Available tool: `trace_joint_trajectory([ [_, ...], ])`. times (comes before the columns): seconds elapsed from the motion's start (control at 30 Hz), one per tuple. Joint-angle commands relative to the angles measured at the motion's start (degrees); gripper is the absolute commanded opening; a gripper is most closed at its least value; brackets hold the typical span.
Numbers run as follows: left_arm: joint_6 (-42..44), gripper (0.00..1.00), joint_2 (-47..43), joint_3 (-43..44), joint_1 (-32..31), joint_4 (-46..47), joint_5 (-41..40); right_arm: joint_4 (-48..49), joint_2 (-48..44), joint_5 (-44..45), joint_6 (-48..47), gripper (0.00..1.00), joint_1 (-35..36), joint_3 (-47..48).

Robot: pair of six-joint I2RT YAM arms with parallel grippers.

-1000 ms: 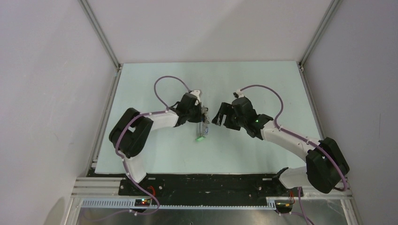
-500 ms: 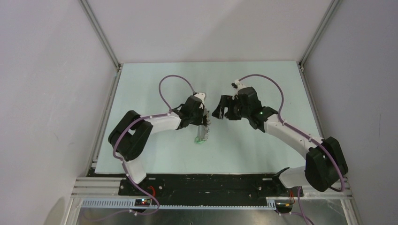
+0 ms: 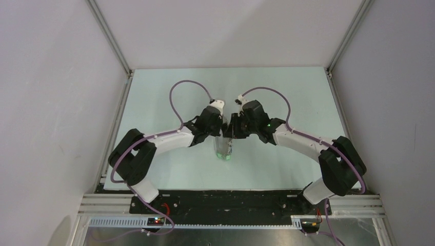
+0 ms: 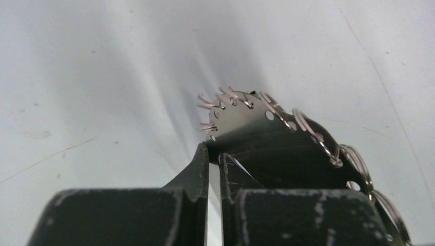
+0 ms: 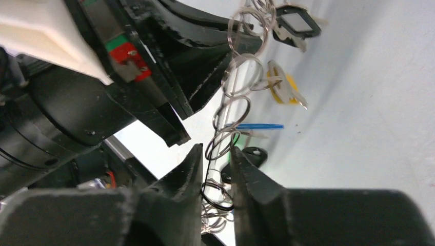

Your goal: Remove the keys from the keyring

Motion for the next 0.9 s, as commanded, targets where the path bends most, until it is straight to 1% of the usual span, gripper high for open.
trace_joint_trajectory([
  [0.0,-0.62,0.05,-7.12,-2.61,-0.29,6.84,-1.15,1.48,0.99,3.22,0.65,0.03,0.11,2.01],
  [0.03,-0.91,0.09,-7.94,-3.92,-0.22,7.5,-1.11,1.19,0.84,4.0,0.4,0.0,0.05,2.01],
  [0.07,-1.39,0.2,-9.5,-4.76,-0.18,9.03,-1.13,0.6,0.38,4.47,0.26,0.0,0.03,1.91],
  [0.1,-1.64,0.27,-11.36,-6.39,-0.12,9.91,-0.81,0.39,0.05,5.39,-0.03,0.0,-0.1,1.78],
  [0.17,-2.65,0.53,-14.1,-9.35,0.64,12.94,1.0,0.5,-2.25,6.35,0.03,0.0,-0.73,-0.06],
  [0.2,-3.95,0.59,-15.04,-11.43,1.9,15.27,2.12,1.21,-2.93,6.17,0.4,0.0,-1.05,-0.74],
  [0.23,-4.68,0.66,-16.59,-12.42,2.63,16.59,5.29,1.8,-4.45,5.73,0.61,0.0,-2.16,-2.42],
  [0.27,-6.59,0.69,-17.2,-14.37,4.68,19.06,6.95,3.41,-5.26,4.35,1.21,0.0,-2.74,-3.46],
  [0.3,-7.72,0.74,-18.1,-15.21,5.87,21.46,11.05,5.48,-6.86,3.46,1.45,0.0,-4.18,-5.45],
  [0.33,-9.84,0.75,-18.39,-16.87,8.17,22.72,15.39,7.01,-7.74,1.14,1.75,0.0,-5.53,-6.52],
  [0.4,-12.45,0.78,-18.91,-18.79,10.96,26.45,20.92,10.96,-10.18,-2.14,1.96,0.0,-7.2,-9.47],
  [0.5,-14.43,0.8,-19.24,-20.3,12.2,31.47,25.43,17.18,-13.89,-7.23,2.41,0.0,-9.19,-13.65],
  [0.6,-16.38,0.8,-18.11,-21.26,12.22,35.95,30.85,22.17,-16.51,-13.04,3.53,0.0,-10.81,-15.76],
  [0.67,-18.17,0.78,-16.89,-21.39,12.27,39.73,34.44,24.22,-19.24,-14.77,4.07,0.0,-10.94,-17.29],
  [0.7,-19.5,0.76,-16.43,-21.43,12.25,42.22,35.54,25.91,-19.91,-15.48,4.73,0.0,-10.95,-17.71],
  [0.77,-21.57,0.72,-14.95,-21.54,12.25,46.36,40.26,28.16,-21.94,-16.08,5.44,0.0,-11.18,-18.91],
  [0.87,-25.17,0.65,-12.74,-21.74,12.35,53.16,43.97,31.01,-24.73,-16.36,6.18,0.0,-11.14,-20.36],
])
